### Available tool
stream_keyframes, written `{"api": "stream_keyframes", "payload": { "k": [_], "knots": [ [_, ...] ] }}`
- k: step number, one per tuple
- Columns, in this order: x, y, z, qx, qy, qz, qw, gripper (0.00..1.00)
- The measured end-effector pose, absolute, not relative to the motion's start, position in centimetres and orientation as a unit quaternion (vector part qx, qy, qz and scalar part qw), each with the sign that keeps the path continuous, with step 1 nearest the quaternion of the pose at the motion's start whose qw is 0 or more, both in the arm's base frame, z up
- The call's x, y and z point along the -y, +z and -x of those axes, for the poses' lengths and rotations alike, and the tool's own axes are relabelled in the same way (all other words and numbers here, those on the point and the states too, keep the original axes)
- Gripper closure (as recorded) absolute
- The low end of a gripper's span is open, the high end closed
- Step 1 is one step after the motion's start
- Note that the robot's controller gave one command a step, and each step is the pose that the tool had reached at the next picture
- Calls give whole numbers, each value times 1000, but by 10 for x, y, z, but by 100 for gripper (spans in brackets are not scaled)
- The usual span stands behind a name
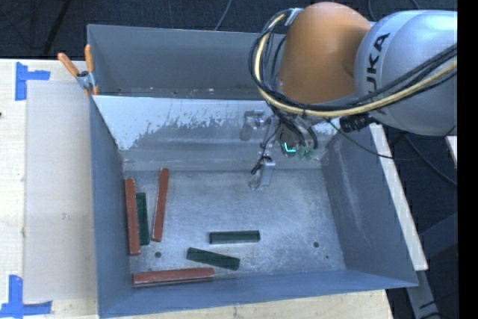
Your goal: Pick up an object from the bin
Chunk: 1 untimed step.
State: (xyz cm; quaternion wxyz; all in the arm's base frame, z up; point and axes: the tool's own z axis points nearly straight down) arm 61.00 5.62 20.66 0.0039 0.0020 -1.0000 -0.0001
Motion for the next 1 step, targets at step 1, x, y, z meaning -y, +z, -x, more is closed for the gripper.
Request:
{"api": "stream_keyframes", "payload": {
  "k": [1],
  "knots": [
    [-143, 113, -572, 977, -1, -211, 3, 0]
  ]
}}
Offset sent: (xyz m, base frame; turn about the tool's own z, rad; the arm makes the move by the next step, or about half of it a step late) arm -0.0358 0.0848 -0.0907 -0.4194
